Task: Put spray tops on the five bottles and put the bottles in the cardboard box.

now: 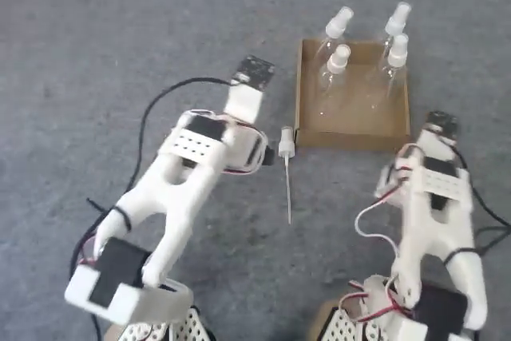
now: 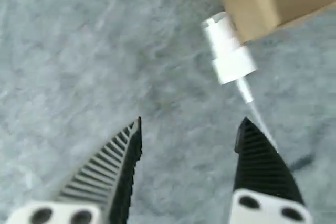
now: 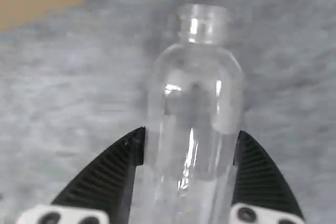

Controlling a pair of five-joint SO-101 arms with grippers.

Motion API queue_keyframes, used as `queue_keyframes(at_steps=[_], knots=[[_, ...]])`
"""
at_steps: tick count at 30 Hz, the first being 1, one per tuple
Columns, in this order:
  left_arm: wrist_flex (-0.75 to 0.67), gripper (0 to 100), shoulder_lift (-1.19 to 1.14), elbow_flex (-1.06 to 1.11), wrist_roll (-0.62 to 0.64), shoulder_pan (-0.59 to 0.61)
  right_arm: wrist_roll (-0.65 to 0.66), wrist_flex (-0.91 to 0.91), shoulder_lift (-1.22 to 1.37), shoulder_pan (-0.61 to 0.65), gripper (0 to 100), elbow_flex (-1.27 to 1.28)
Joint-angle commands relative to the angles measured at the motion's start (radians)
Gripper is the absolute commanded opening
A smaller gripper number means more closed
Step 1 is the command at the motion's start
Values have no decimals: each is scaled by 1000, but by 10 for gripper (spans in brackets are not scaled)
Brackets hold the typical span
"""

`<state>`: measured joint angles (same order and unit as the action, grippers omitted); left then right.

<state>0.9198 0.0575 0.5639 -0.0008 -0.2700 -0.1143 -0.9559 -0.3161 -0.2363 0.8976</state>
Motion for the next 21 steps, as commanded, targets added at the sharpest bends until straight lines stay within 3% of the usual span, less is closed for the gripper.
queue_keyframes(at_steps=[1,5,14,21], knots=[[-41,265,-57,-85,20,-40,245,21,-2,-157,212,-8],[-9,265,-176,-202,55,-69,486,56,-4,-265,212,-11],[32,261,-336,-386,55,-74,796,68,-4,-427,212,-11],[37,261,-451,-441,46,-23,910,68,-13,-504,213,-11]])
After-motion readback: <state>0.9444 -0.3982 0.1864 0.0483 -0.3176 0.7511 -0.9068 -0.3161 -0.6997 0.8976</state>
